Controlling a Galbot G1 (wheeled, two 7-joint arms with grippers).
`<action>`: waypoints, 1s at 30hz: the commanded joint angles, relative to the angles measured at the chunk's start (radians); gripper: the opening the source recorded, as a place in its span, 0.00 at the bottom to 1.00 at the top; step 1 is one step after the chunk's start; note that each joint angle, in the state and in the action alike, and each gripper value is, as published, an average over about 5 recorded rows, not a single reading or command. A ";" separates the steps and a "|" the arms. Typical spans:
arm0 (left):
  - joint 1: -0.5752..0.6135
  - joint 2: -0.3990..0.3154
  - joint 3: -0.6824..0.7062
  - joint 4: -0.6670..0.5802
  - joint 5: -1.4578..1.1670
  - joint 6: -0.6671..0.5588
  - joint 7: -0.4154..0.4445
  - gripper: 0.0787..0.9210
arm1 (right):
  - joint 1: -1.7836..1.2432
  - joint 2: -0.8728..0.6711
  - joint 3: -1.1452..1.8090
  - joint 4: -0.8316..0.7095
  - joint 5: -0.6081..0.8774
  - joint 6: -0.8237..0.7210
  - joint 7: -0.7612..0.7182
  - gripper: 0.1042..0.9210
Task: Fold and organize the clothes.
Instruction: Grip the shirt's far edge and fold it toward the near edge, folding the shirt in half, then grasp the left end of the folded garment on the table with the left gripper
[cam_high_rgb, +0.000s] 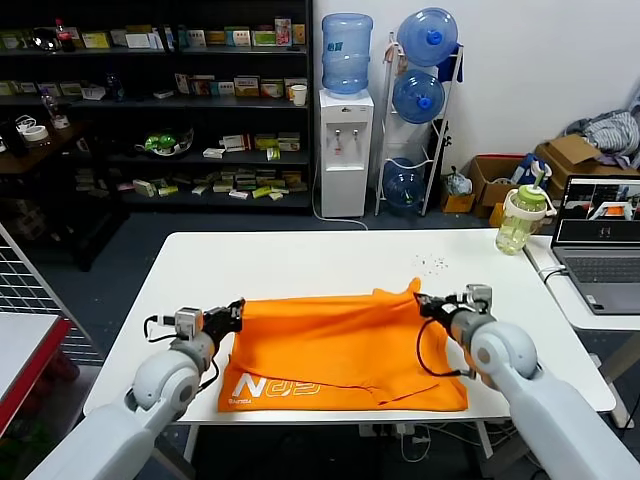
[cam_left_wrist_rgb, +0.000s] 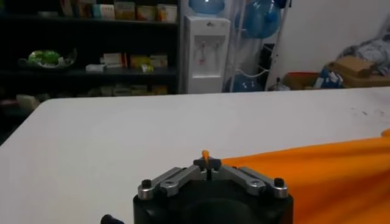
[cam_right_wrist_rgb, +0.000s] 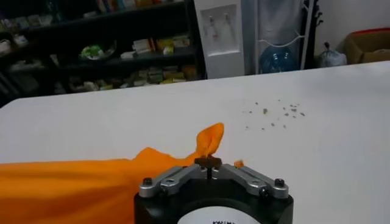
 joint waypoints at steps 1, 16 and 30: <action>0.212 0.070 -0.040 -0.184 0.044 -0.013 -0.029 0.02 | -0.346 -0.090 0.196 0.284 0.050 -0.025 0.041 0.02; 0.290 0.051 -0.063 -0.190 0.091 0.003 -0.047 0.31 | -0.494 -0.110 0.340 0.340 0.027 -0.042 0.001 0.37; 0.290 -0.067 -0.074 -0.007 0.134 -0.045 -0.029 0.78 | -0.520 -0.078 0.367 0.351 0.012 -0.037 0.003 0.84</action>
